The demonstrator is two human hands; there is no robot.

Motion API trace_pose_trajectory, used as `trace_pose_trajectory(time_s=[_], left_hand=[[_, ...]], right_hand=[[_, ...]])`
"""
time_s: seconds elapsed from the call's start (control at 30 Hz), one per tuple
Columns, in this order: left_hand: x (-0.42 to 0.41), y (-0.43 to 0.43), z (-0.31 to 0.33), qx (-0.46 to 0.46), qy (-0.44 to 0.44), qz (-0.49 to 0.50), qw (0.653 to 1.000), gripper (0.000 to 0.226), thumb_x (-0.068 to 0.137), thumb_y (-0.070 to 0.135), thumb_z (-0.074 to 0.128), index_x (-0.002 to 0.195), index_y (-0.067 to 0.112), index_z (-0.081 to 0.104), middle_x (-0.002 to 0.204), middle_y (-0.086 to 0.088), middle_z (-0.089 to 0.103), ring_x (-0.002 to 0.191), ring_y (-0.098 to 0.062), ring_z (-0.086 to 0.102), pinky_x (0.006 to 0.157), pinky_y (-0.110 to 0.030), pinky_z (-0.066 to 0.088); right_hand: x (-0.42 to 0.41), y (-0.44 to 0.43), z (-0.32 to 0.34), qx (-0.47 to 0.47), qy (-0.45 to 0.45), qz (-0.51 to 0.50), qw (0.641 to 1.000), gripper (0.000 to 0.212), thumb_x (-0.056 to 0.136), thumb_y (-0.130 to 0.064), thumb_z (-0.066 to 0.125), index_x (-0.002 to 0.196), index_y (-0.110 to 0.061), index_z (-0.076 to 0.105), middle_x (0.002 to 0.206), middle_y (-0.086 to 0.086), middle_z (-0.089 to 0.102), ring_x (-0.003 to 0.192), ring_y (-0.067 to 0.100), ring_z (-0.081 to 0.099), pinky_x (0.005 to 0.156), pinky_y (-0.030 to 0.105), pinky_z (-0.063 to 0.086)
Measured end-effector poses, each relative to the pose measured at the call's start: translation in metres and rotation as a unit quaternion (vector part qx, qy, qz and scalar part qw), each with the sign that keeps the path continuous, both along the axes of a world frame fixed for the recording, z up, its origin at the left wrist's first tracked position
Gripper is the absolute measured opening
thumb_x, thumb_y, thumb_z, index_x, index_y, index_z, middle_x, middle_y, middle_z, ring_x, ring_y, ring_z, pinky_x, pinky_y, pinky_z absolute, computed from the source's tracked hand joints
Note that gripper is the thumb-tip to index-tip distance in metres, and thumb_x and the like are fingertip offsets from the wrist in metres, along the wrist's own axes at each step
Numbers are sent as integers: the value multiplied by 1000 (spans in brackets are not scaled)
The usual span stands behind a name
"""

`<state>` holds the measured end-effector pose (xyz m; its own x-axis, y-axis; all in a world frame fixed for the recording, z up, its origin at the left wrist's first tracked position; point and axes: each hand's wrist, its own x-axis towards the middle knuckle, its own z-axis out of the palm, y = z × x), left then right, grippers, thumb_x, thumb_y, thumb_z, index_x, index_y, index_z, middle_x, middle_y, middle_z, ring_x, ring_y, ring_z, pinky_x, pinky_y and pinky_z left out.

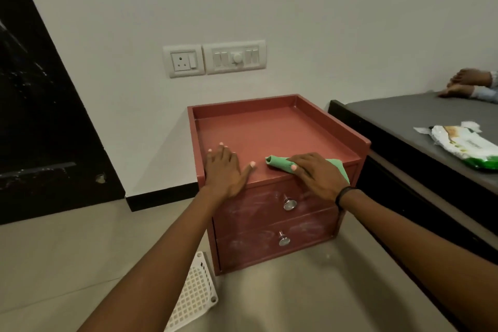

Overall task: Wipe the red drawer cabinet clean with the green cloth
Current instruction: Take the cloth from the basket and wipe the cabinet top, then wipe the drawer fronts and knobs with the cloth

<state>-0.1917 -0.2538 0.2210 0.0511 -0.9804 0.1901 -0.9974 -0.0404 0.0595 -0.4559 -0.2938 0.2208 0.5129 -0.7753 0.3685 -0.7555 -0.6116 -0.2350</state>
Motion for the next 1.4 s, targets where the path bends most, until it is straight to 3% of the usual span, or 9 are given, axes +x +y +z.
trace_pose_trajectory(time_s=[0.17,0.33,0.53,0.63,0.7,0.8,0.97,1.13,1.4], left_hand=[[-5,4,-2,-23,47,-13,999,66,105,57,19,130,9,56,144,-17,51,141,-33,39,118,-50,26],[-1,25,-20,-106,3,-107,989,27,100,31,44,114,14,60,114,-6,64,105,-28,59,86,-40,41],[-1,36,-28,-184,-21,-115,976,38,108,33,34,117,11,63,117,-7,68,104,-27,63,81,-43,53],[-6,37,-28,-192,-12,-97,977,46,107,40,29,119,13,65,119,-6,69,105,-25,65,78,-42,56],[-6,37,-28,-184,-13,-88,979,49,107,43,26,121,15,64,121,-4,69,107,-24,65,77,-42,57],[-5,36,-27,-177,-6,-78,981,50,107,44,26,126,17,63,126,-4,67,111,-23,64,80,-39,55],[-10,31,-31,-191,16,-59,980,56,105,52,23,127,21,64,130,1,67,117,-19,61,85,-34,51],[-7,36,-30,-165,8,-59,984,65,102,61,19,139,23,57,144,3,59,132,-17,54,97,-38,49],[-2,37,-37,-149,-57,-62,985,76,100,69,15,148,20,48,153,-4,51,141,-20,47,109,-40,43]], right_hand=[[51,20,-44,-73,-128,-61,987,41,104,-42,33,131,-27,61,131,-5,65,126,22,54,108,36,39],[117,68,-127,-121,-289,-107,944,46,104,-27,39,150,-27,42,161,-1,33,153,24,18,120,44,29],[139,72,-190,-192,-96,-19,977,68,92,-22,50,155,-28,27,164,2,22,152,31,15,115,56,34],[143,65,-212,-253,30,93,962,61,96,-31,36,156,-29,25,166,2,18,152,30,8,117,55,30],[132,48,-212,-298,71,116,945,68,95,-38,47,157,-31,21,167,-1,10,154,26,2,122,51,18],[111,21,-200,-307,28,18,951,86,89,-50,61,158,-32,13,168,0,-1,154,27,3,123,51,1],[162,63,-216,-181,-143,-85,969,63,102,-46,35,159,-26,15,167,8,12,153,34,12,121,55,13],[172,103,-260,-172,-89,28,981,73,97,-43,47,159,-24,14,168,4,2,152,31,19,117,51,16],[161,65,-205,-131,-167,-120,970,70,103,-51,28,159,-15,9,167,13,6,154,35,5,124,49,9]])
